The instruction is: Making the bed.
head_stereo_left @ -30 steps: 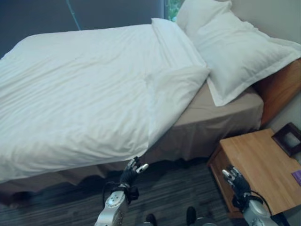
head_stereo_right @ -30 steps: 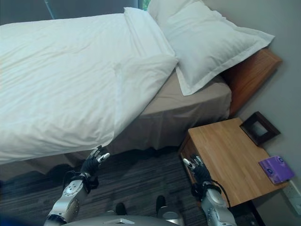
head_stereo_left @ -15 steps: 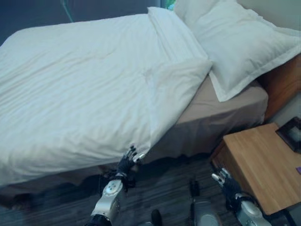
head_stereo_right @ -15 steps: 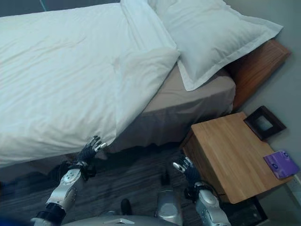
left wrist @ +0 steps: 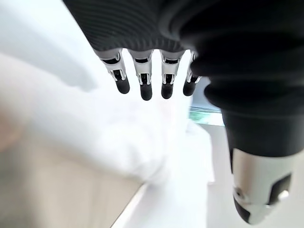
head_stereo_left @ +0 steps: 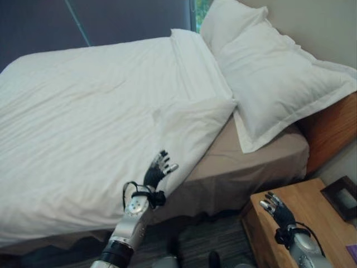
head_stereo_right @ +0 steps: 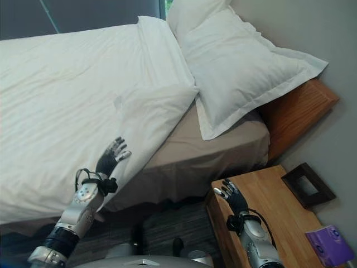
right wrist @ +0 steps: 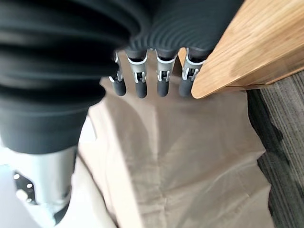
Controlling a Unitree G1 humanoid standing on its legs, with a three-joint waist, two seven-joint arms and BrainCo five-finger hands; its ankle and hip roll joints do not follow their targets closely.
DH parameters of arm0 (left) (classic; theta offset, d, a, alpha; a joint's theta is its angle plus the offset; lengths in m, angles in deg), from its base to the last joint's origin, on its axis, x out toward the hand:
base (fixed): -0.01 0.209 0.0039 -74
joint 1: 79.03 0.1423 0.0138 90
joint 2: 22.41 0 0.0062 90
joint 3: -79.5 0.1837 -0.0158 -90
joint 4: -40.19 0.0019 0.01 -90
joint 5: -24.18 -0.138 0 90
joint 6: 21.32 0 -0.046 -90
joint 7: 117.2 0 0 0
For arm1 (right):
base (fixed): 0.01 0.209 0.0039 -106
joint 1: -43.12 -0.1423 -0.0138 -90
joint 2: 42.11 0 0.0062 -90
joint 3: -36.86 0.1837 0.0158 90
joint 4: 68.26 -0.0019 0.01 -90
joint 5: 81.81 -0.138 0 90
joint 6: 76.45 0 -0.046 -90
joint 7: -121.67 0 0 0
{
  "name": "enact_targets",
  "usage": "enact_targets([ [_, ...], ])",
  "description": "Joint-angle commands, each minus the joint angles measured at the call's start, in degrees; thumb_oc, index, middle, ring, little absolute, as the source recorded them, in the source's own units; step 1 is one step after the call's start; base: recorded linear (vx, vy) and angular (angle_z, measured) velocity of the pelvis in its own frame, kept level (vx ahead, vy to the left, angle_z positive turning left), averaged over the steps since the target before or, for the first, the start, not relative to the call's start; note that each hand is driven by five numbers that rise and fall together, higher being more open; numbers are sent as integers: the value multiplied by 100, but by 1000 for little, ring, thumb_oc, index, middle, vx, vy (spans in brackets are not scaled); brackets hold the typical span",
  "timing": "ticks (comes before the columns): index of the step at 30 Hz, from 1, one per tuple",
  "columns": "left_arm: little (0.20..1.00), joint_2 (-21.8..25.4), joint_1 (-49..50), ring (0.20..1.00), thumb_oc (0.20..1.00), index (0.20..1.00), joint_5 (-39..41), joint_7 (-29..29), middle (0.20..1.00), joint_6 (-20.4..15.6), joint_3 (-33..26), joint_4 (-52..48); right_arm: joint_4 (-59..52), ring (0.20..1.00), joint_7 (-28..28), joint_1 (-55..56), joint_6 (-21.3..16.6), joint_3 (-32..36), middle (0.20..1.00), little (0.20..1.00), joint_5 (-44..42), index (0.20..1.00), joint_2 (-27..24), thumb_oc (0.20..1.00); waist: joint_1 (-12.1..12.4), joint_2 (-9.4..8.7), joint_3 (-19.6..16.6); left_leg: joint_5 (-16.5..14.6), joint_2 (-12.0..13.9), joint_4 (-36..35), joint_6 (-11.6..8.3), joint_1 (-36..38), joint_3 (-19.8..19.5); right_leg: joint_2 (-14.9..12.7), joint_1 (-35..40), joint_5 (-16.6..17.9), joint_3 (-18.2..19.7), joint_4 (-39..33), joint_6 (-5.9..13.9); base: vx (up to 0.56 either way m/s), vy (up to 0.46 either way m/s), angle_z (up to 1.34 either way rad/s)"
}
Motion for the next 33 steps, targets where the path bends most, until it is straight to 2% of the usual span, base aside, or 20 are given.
enact_targets([
  [1,1000,331,-645,1000,1000,1000,-238,45,1000,-594,-331,-396,-429,1000,165,167,-242,231,1000,1000,19,1000,-46,1000,-122,101,-117,299,64,-50,-112,664,203,-288,-297,34,145,92,717,200,137,-59],
  [2,1000,634,-1007,1000,1000,1000,-313,-2,1000,-651,-348,-588,-464,1000,300,341,-283,337,1000,1000,-19,1000,13,1000,-224,180,-208,251,23,-277,-94,840,275,-310,-325,13,163,54,770,126,101,-41],
  [6,1000,883,-1461,1000,1000,1000,-543,167,1000,-629,-273,-338,-316,1000,397,510,-212,254,1000,1000,250,1000,80,1000,-327,267,-285,121,-58,-289,-25,912,322,-370,-326,-5,212,54,844,103,92,-4],
  [8,1000,1158,-1889,1000,1000,1000,-828,344,1000,-613,-240,-52,-305,1000,459,570,-209,256,1000,1000,233,1000,104,1000,-418,317,-313,81,-89,-289,-10,933,394,-413,-325,-15,252,54,874,74,84,-11],
  [10,1000,1404,-2321,1000,1000,1000,-1168,552,1000,-474,-145,581,-297,1000,524,594,-194,206,1000,1000,274,1000,76,1000,-488,352,-325,42,-118,-289,3,947,438,-440,-356,-10,310,54,896,53,71,-11],
  [13,1000,1680,-3162,1000,1000,1000,-1243,844,1000,-321,32,1662,-271,1000,505,579,-162,196,1000,1000,214,1000,66,1000,-603,387,-302,4,-135,-289,24,912,554,-459,-451,53,417,59,952,34,51,-7],
  [18,1000,1909,-3614,1000,1000,1000,-1142,949,1000,-276,94,2461,-210,1000,504,578,-180,160,1000,1000,166,1000,67,1000,-682,409,-262,-31,-124,-289,31,873,691,-447,-579,100,537,57,997,13,30,-20],
  [25,1000,2240,-4526,1000,1000,1000,-1141,768,1000,-210,600,3656,-94,1000,532,443,-200,-12,1000,1000,90,1000,13,1000,-837,441,-143,-20,-76,-289,22,703,899,-402,-883,219,708,55,1048,-28,19,-21],
  [26,1000,2377,-4753,1000,1000,1000,-1345,701,1000,-140,773,4122,-33,1000,533,358,-254,-70,1000,1000,70,1000,-10,1000,-883,447,-99,-8,-50,-289,15,609,983,-378,-1022,262,768,60,1055,-84,33,-15],
  [33,1000,2242,-5390,1000,1000,1000,-1141,797,1000,28,747,5206,10,1000,388,210,-322,-103,1000,1000,-261,1000,55,1000,-1025,426,90,33,12,-289,0,359,1187,-301,-1423,384,933,90,1076,-42,13,-23],
])
